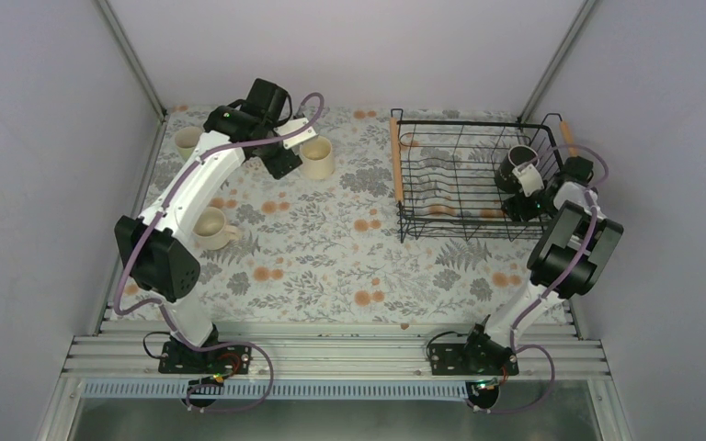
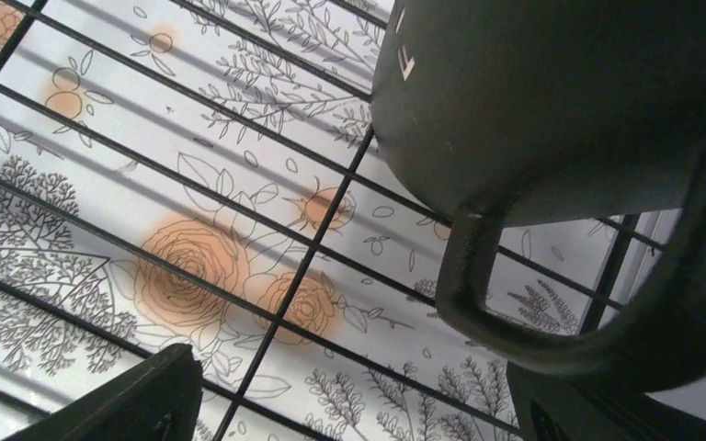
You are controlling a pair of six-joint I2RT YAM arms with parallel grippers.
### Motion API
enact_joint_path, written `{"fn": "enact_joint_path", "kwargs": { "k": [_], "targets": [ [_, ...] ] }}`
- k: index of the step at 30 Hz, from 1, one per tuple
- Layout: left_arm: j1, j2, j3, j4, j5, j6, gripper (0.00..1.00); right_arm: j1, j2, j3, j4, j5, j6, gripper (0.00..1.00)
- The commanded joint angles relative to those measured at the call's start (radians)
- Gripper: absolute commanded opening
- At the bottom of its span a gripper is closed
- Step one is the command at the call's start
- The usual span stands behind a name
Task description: Unload the cups from the dish rack
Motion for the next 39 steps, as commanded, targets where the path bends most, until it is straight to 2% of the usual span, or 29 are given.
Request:
{"fn": "enact_joint_path", "kwargs": {
  "k": [1,10,13,28,39],
  "targets": [
    [-0.007,0.004,0.035,0.001,0.000,-0.004,0.75,-0.019,-0.042,-0.036,0.137,-0.076,-0.004,0.85],
    [-0.006,-0.003,0.027,0.001,0.015,-0.002,0.74,-0.031,-0.049,0.008,0.172,-0.113,0.054,0.85],
    [-0.007,-0.007,0.022,0.000,0.018,-0.001,0.74,-0.032,-0.016,0.033,0.160,-0.124,0.067,0.78],
    [-0.007,-0.025,0.010,0.003,0.053,-0.005,0.57,-0.032,0.047,0.067,0.134,-0.184,0.117,0.39],
    [-0.007,-0.042,-0.001,0.033,0.115,-0.011,0.56,-0.029,0.011,0.121,0.081,-0.201,0.146,0.19]
  ]
}}
